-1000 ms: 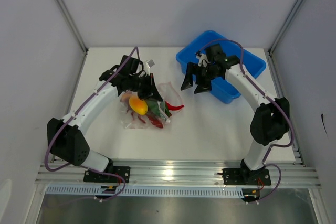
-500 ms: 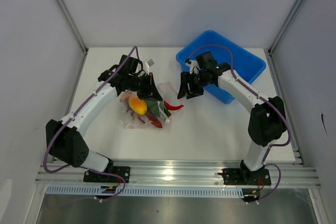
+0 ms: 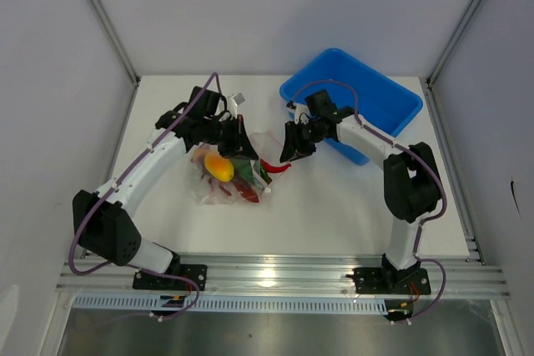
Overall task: Place the food in the zip-top bag and seal the zipper
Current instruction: Adjust the zipper food storage bag at the center of the board.
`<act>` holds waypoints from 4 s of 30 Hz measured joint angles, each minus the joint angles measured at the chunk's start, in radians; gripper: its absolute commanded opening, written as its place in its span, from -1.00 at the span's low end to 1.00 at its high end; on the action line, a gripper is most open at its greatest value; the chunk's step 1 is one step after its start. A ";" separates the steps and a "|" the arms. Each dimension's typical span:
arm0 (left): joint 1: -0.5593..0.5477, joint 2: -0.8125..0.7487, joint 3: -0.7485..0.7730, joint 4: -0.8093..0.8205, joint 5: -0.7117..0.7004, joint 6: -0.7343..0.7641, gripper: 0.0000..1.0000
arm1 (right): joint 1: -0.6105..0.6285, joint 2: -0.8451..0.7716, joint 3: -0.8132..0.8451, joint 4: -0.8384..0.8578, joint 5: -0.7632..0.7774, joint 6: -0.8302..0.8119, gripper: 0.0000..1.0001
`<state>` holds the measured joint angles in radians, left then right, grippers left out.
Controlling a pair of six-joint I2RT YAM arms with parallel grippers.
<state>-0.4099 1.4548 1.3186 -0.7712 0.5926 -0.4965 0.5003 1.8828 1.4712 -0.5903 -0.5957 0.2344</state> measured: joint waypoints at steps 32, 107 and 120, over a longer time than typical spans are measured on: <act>-0.014 -0.064 0.109 -0.016 -0.056 0.008 -0.99 | 0.119 -0.089 0.391 -0.448 0.163 0.055 -1.00; -0.021 0.143 0.492 -0.182 -0.399 -0.359 -0.99 | 0.127 -0.408 0.010 0.025 0.247 0.028 0.66; -0.021 0.143 0.492 -0.181 -0.387 -0.361 -0.99 | 0.169 -0.312 0.100 -0.053 0.252 0.045 0.19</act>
<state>-0.4309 1.5982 1.8107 -0.9524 0.2054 -0.8574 0.6693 1.5703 1.5711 -0.6437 -0.3435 0.2798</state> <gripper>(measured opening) 0.004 0.640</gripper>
